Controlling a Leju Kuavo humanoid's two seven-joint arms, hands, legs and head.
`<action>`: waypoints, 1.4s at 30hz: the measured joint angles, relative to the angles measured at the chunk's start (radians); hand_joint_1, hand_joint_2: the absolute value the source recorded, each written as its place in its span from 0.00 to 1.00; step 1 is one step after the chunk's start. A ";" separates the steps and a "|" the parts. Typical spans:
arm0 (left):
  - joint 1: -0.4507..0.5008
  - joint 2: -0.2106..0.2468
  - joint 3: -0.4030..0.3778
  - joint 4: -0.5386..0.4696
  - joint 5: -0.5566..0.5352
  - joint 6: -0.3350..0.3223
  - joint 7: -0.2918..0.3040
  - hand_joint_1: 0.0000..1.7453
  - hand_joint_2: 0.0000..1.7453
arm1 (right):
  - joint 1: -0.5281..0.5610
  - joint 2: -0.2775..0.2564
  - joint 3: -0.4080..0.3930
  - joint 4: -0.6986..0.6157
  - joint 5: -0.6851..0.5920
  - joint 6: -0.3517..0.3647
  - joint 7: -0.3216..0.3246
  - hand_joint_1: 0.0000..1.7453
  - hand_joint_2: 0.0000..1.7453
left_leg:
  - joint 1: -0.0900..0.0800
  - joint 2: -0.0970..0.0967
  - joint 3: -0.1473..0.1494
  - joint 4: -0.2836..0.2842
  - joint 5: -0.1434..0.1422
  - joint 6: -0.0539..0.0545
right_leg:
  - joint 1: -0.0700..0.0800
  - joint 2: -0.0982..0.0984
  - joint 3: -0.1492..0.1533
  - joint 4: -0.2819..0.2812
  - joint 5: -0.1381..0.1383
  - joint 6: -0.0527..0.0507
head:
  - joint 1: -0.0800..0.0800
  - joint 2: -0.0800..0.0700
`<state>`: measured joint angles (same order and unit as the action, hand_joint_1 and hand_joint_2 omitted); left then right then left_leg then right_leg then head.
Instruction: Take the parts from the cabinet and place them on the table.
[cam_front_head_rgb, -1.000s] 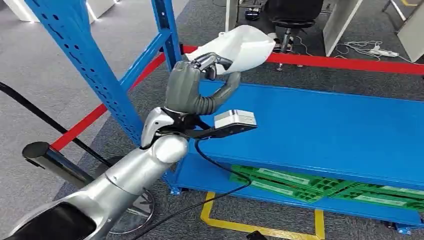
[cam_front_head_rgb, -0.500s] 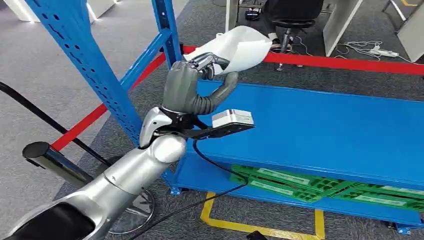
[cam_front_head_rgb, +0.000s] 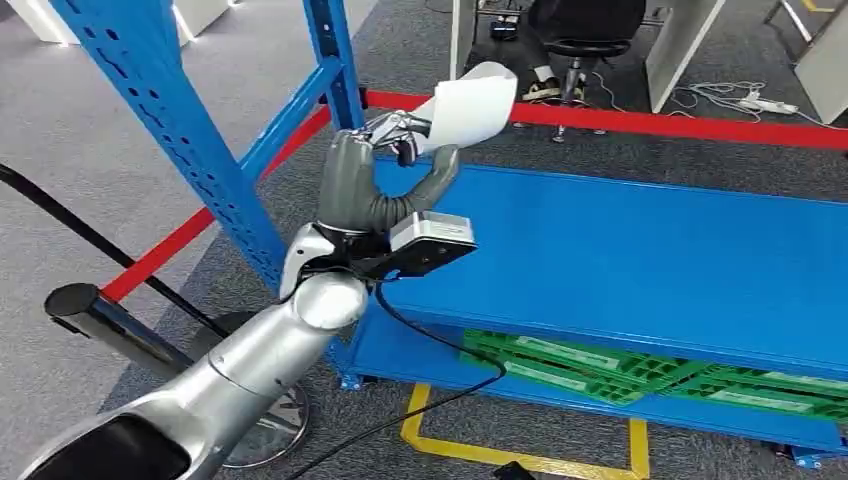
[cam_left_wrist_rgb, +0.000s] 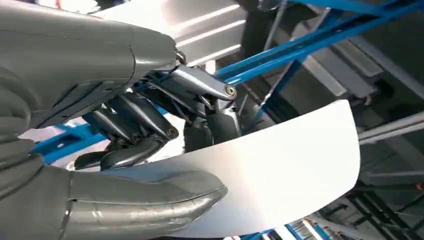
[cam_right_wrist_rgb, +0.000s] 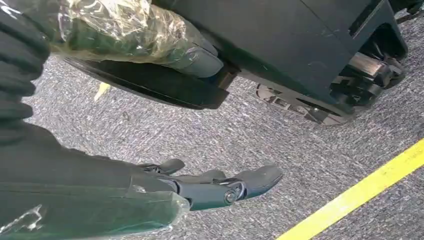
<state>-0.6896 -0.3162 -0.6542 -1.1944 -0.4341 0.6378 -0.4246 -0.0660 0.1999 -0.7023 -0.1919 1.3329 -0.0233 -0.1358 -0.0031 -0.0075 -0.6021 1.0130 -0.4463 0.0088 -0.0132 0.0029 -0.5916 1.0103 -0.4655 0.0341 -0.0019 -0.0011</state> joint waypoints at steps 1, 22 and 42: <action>0.004 0.000 0.000 0.000 0.012 0.002 -0.004 1.00 1.00 | 0.000 0.000 0.000 0.000 -0.002 -0.002 0.000 0.00 1.00 | 0.000 0.000 0.000 0.000 0.000 0.000 | 0.000 0.000 0.000 0.000 0.000 0.000 | 0.000 0.000; 0.027 0.005 0.003 -0.021 -0.006 0.008 -0.018 1.00 1.00 | -0.001 0.000 -0.080 0.000 -0.127 0.062 -0.195 0.00 1.00 | 0.000 0.000 0.000 0.000 0.000 0.000 | 0.000 0.000 0.000 0.000 0.000 0.000 | 0.000 0.000; 0.033 0.017 0.021 -0.032 -0.034 0.006 -0.014 1.00 1.00 | -0.008 0.000 -0.188 0.000 -0.238 0.104 -0.229 0.00 1.00 | -0.006 0.000 -0.001 -0.001 -0.001 0.024 | -0.005 0.000 0.007 -0.013 0.006 0.016 | -0.002 0.000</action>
<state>-0.6563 -0.2991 -0.6332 -1.2264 -0.4681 0.6439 -0.4387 -0.0741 0.1995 -0.8900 -0.1923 1.0951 0.0806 -0.3648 -0.0088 -0.0077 -0.6032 1.0117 -0.4472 0.0325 -0.0181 0.0028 -0.5848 0.9973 -0.4593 0.0505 -0.0035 -0.0011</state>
